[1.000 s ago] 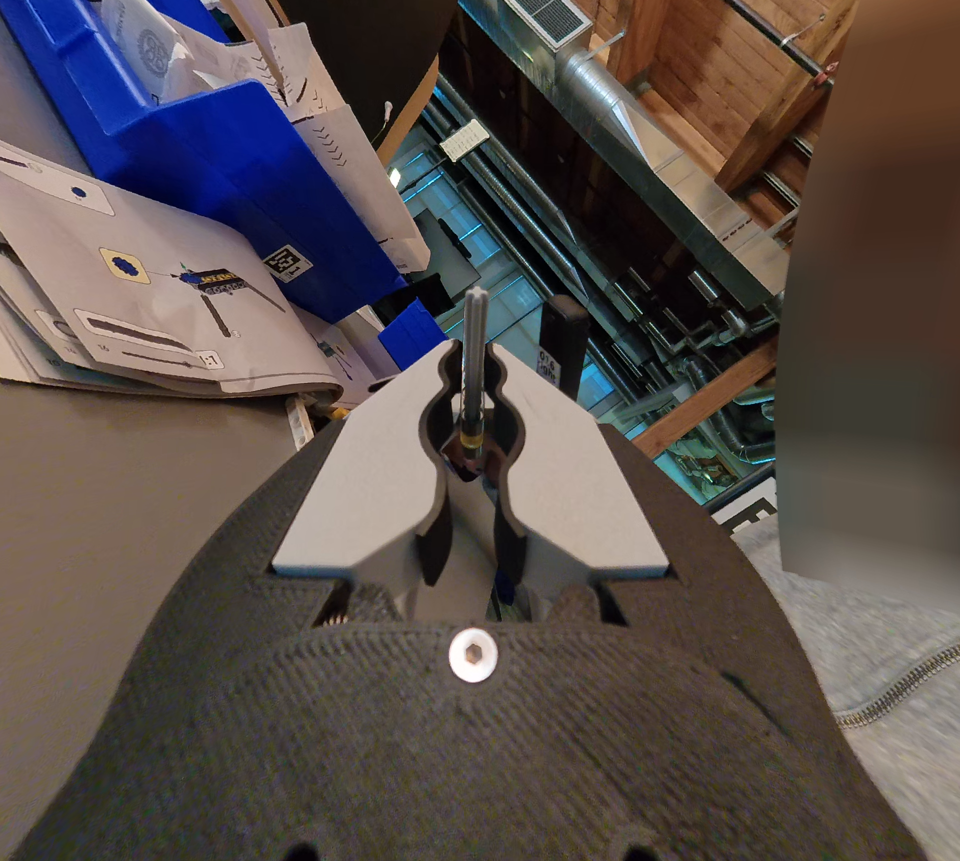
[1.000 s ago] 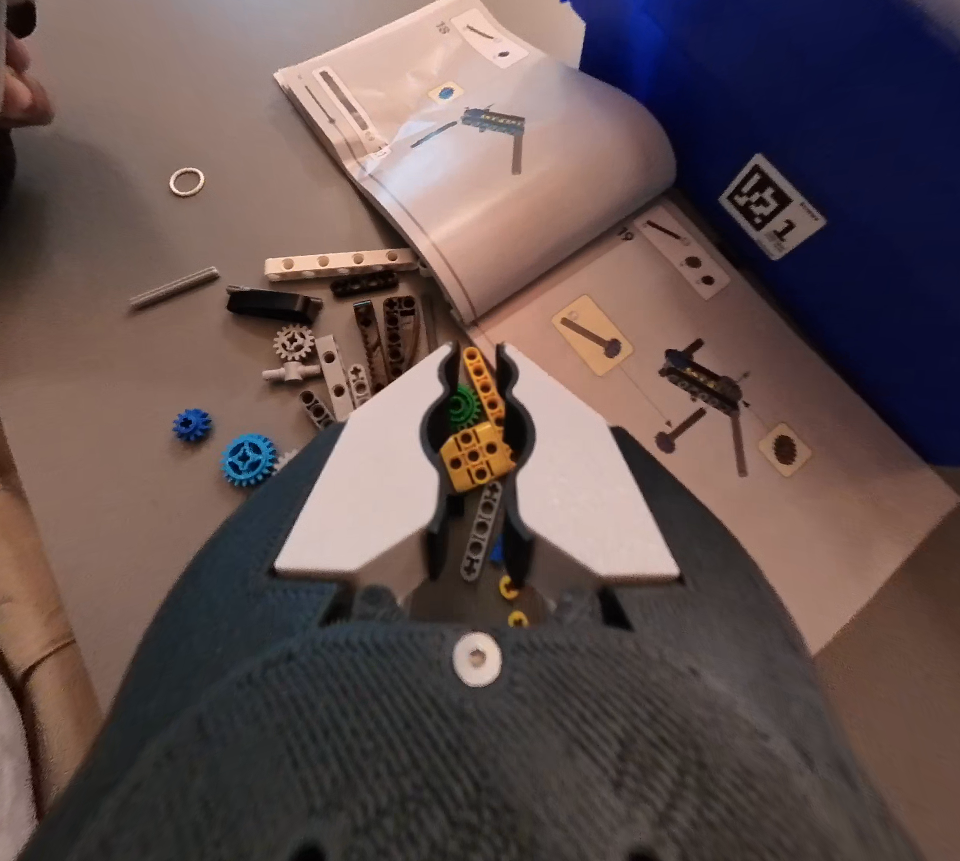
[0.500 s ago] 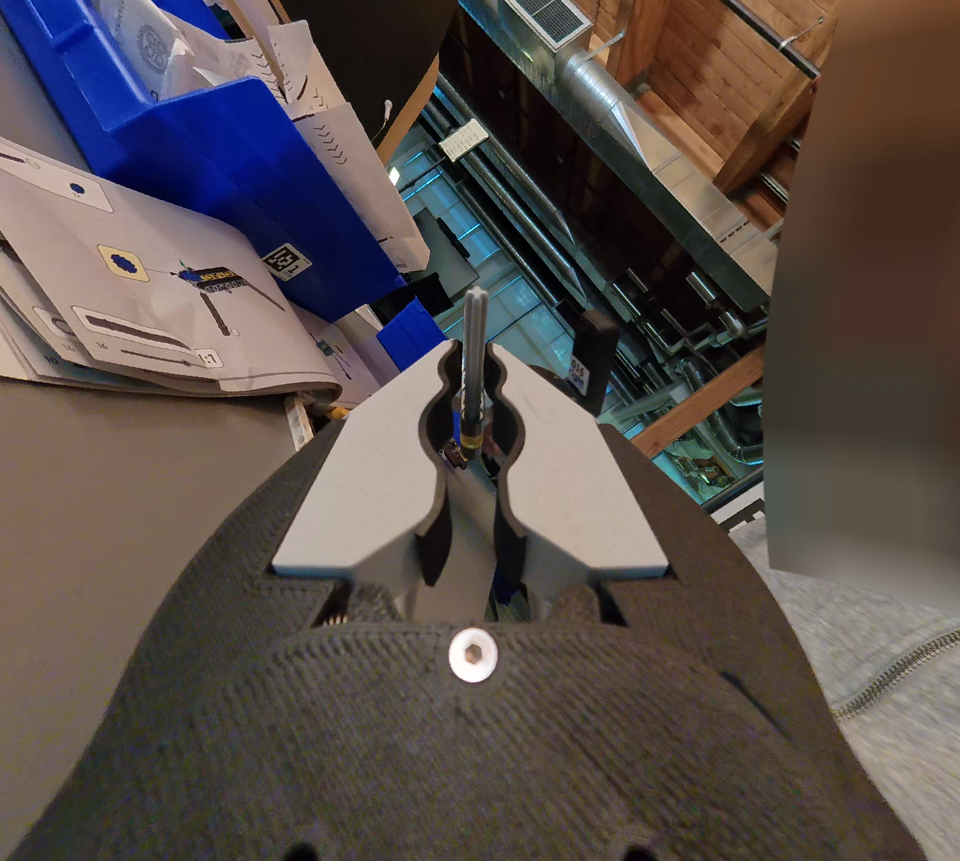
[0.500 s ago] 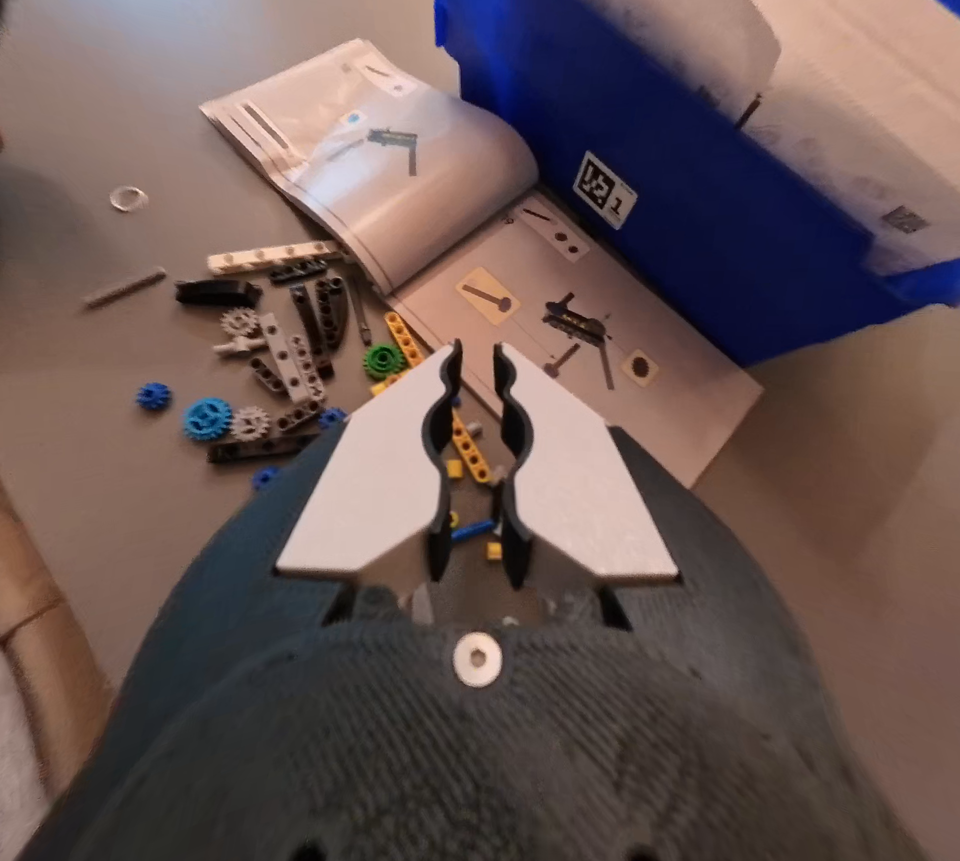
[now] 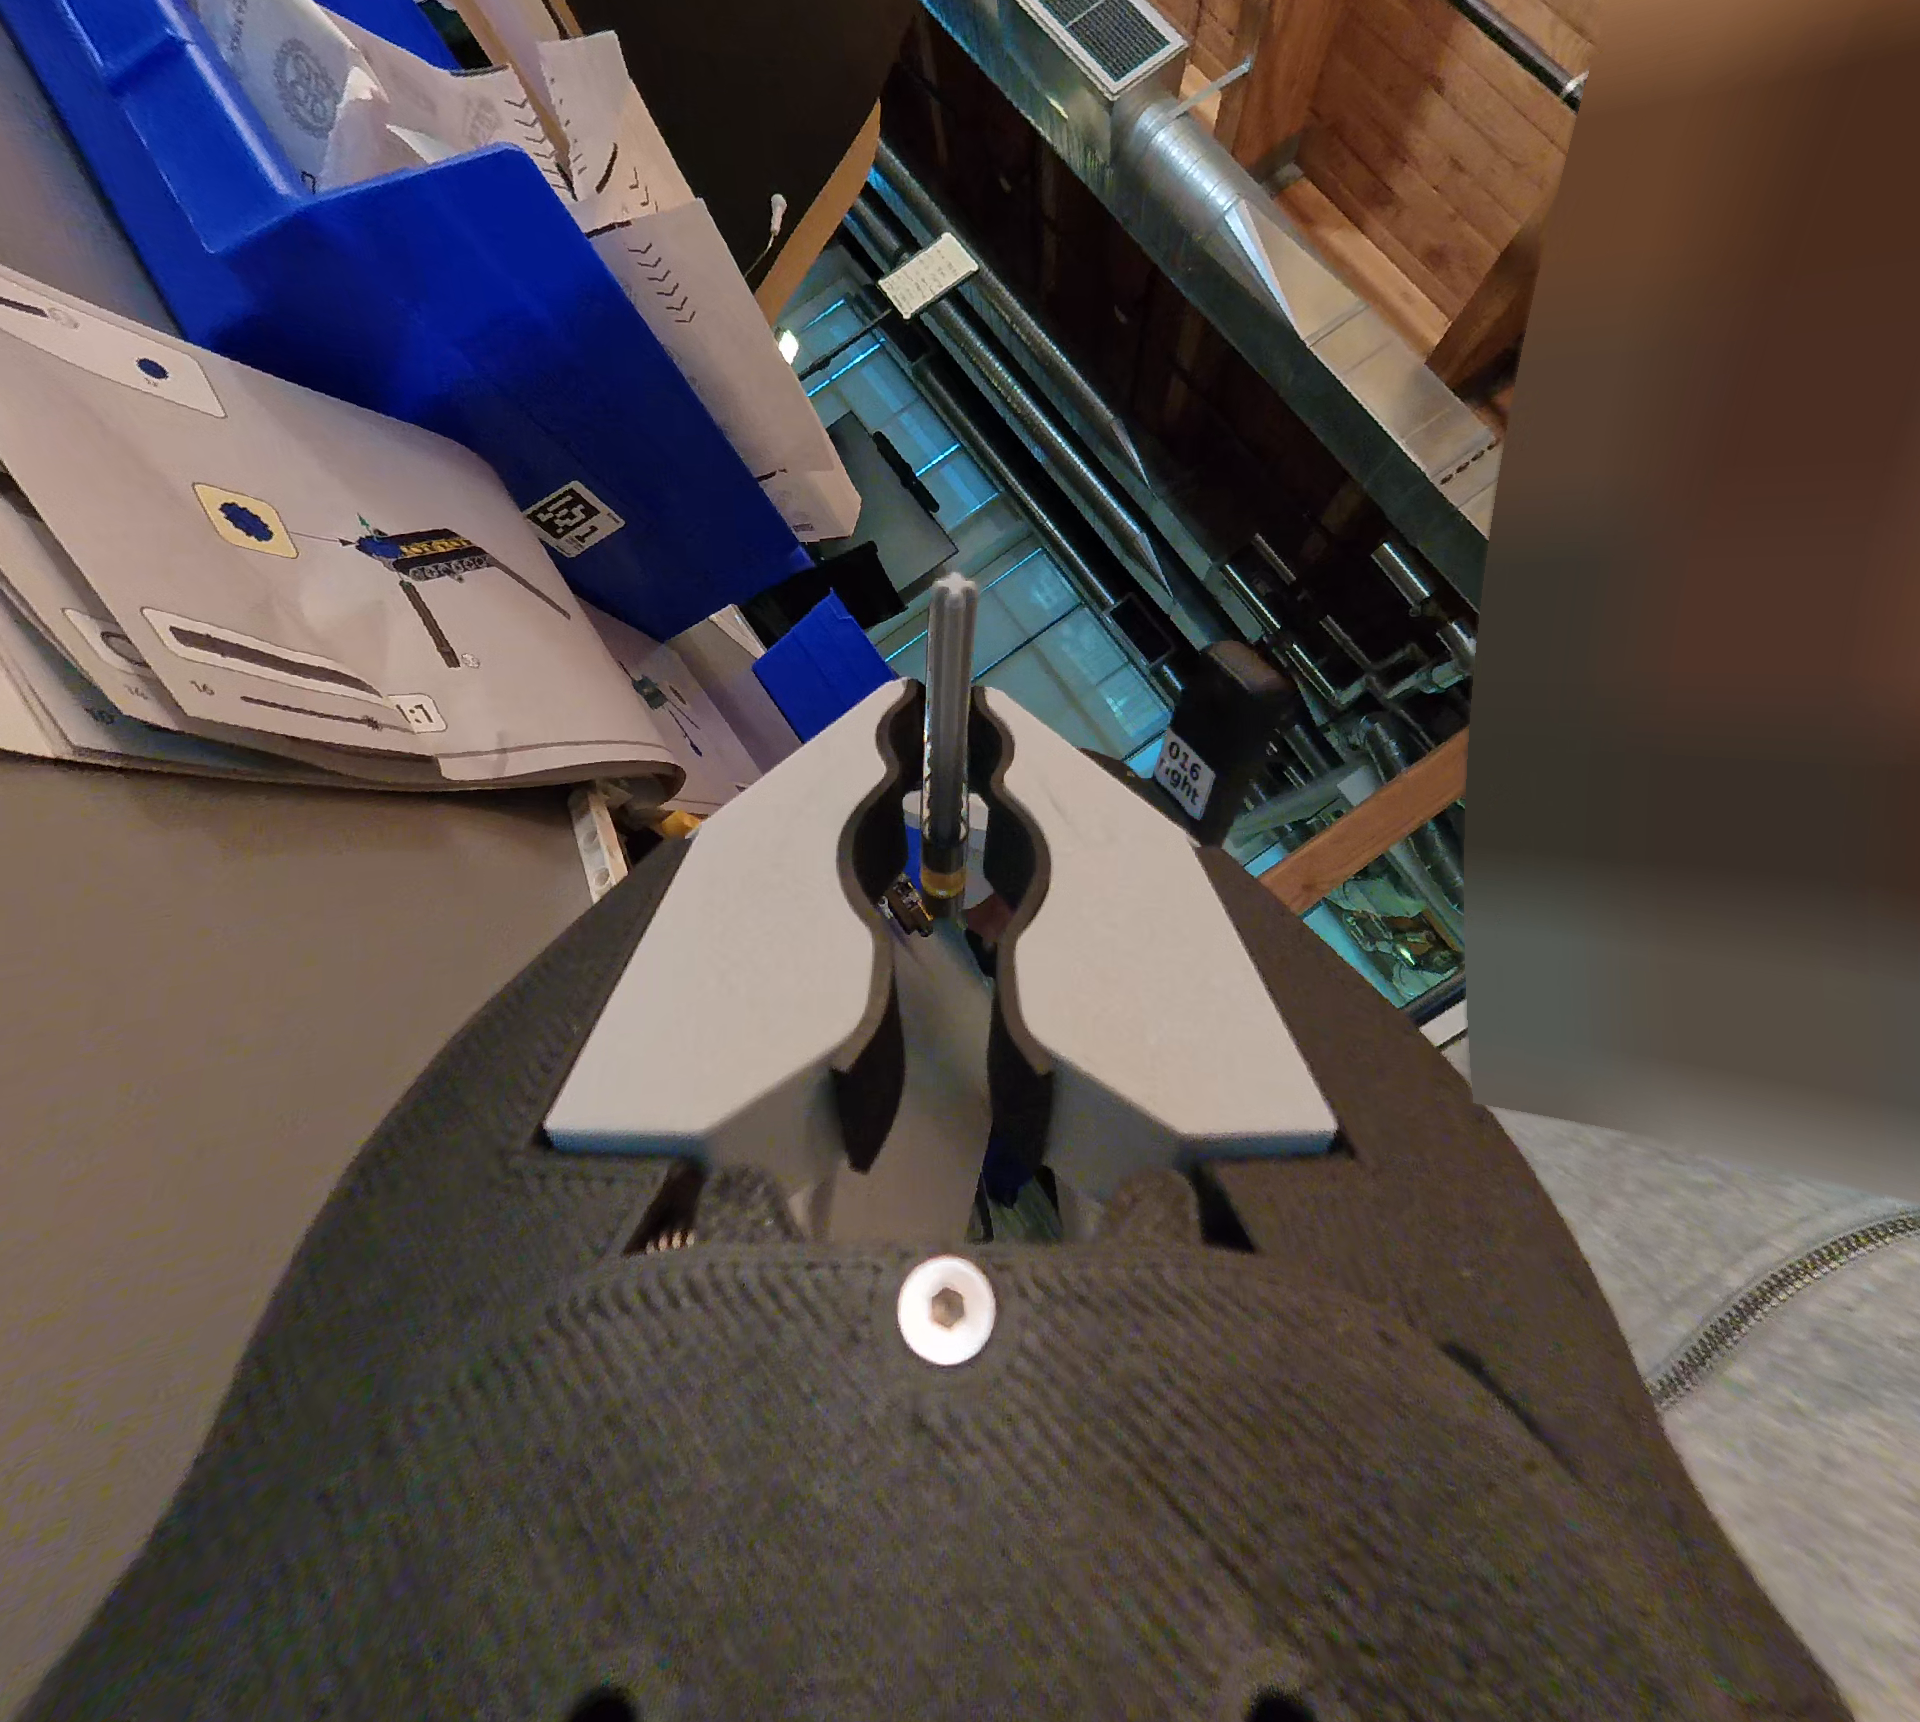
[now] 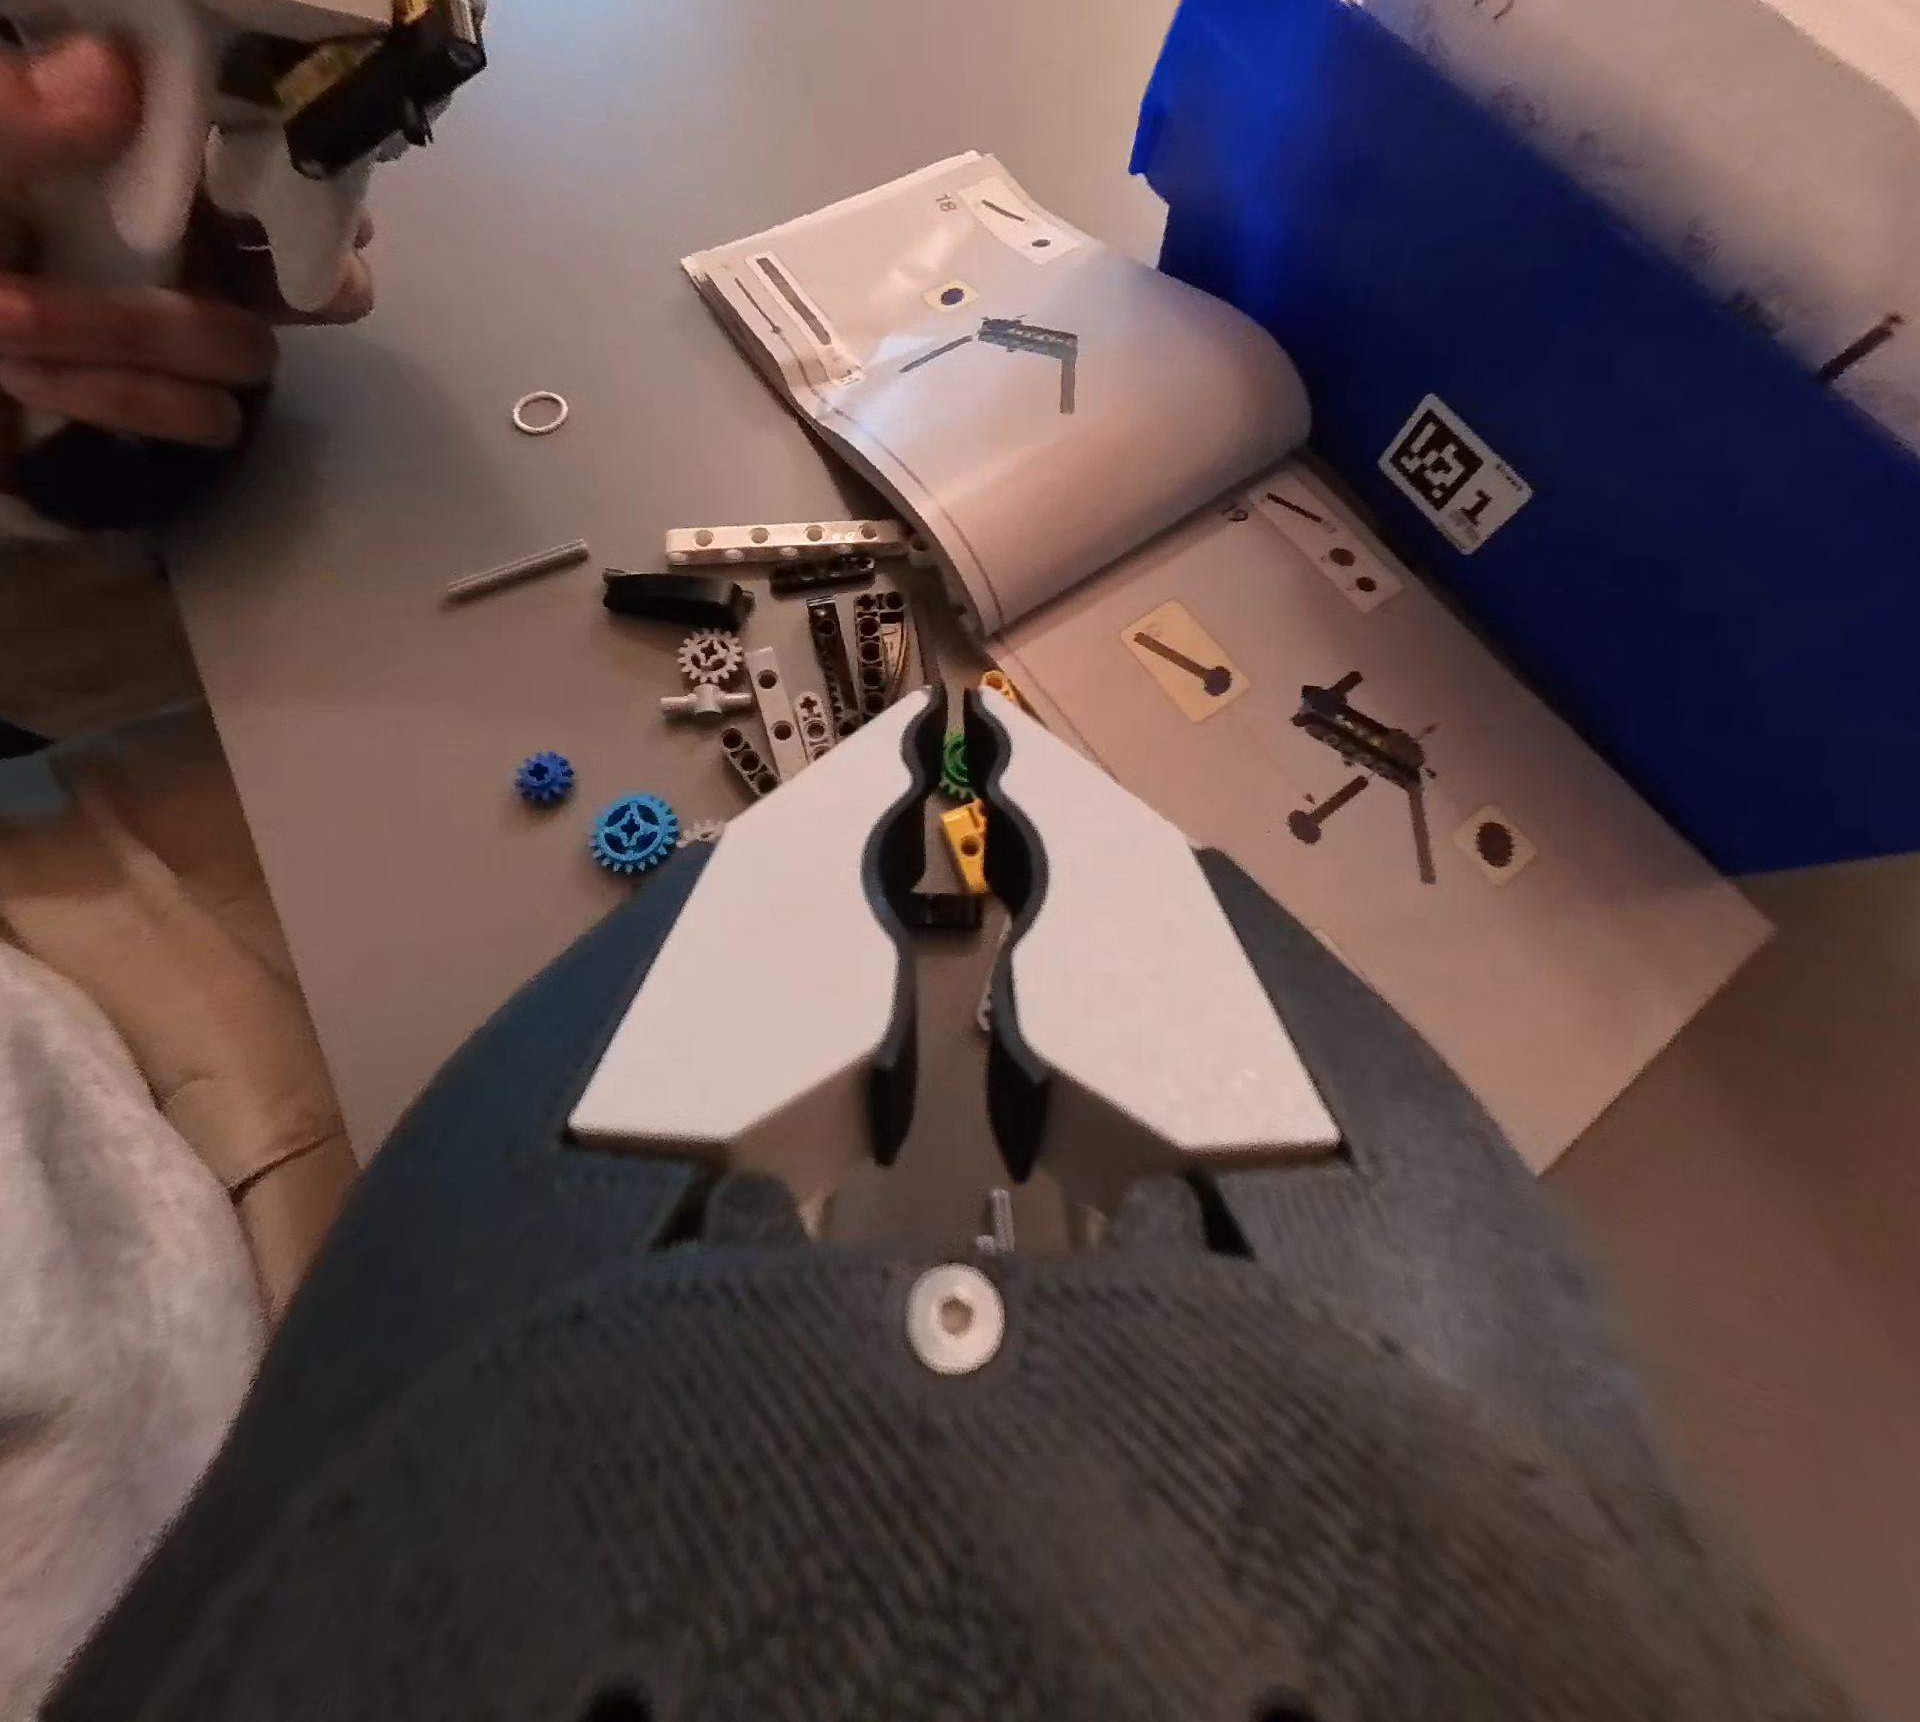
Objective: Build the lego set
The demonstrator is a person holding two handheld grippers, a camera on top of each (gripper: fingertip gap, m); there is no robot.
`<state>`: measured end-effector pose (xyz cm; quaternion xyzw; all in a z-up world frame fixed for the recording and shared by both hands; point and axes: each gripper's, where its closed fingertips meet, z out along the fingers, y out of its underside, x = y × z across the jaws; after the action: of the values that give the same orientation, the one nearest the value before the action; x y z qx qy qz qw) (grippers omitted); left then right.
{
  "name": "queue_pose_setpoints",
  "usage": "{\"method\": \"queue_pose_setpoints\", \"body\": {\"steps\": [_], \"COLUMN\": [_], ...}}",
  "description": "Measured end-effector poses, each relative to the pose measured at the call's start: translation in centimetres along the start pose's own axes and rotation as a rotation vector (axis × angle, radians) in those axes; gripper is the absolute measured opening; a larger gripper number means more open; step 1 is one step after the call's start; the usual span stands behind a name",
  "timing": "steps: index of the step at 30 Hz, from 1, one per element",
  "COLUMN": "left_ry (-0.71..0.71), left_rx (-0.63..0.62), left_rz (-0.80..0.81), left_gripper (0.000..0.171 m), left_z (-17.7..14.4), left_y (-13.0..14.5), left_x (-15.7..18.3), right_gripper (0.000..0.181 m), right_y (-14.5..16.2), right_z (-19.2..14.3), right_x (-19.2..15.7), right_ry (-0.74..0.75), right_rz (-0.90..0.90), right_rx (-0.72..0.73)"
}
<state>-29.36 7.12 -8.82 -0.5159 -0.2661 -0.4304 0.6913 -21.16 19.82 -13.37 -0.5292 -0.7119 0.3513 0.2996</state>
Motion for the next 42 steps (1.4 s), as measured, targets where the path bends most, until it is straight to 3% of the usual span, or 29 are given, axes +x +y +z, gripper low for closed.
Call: {"method": "queue_pose_setpoints", "body": {"steps": [13,16,18,24,31,37,40,42], "left_ry": [0.000,0.002,0.004,0.003,-0.002,-0.001,0.000,-0.001], "left_rx": [0.006,0.009,0.011,0.010,0.006,0.007,0.009,0.011], "left_rz": [-0.008,-0.011,-0.013,-0.015,-0.007,-0.008,-0.010,-0.010], "left_gripper": [0.005,0.005,0.005,0.005,0.005,0.005,0.005,0.005], "left_z": [0.0,0.0,-0.1,0.0,0.0,0.0,0.0,0.0], "left_y": [-0.1,-0.2,-0.2,-0.2,-0.1,-0.1,-0.2,-0.2], "left_x": [-0.1,-0.1,-0.1,-0.2,-0.2,-0.2,-0.2,-0.2], "right_gripper": [0.000,0.000,0.000,0.000,0.000,0.014,0.021,0.027], "right_y": [0.4,0.7,0.5,0.8,1.5,0.5,-0.9,-2.3], "right_z": [-0.6,-3.4,-6.4,-10.3,-8.4,-7.4,-5.6,-3.3], "right_x": [1.5,5.8,8.6,9.9,9.1,8.6,7.2,5.2], "right_ry": [0.033,0.280,0.396,0.384,0.374,0.359,0.254,0.109], "right_rz": [0.016,-0.079,-0.048,0.151,0.122,0.137,0.239,0.357], "right_rx": [0.007,-0.022,0.012,0.146,0.099,0.138,0.226,0.291]}}
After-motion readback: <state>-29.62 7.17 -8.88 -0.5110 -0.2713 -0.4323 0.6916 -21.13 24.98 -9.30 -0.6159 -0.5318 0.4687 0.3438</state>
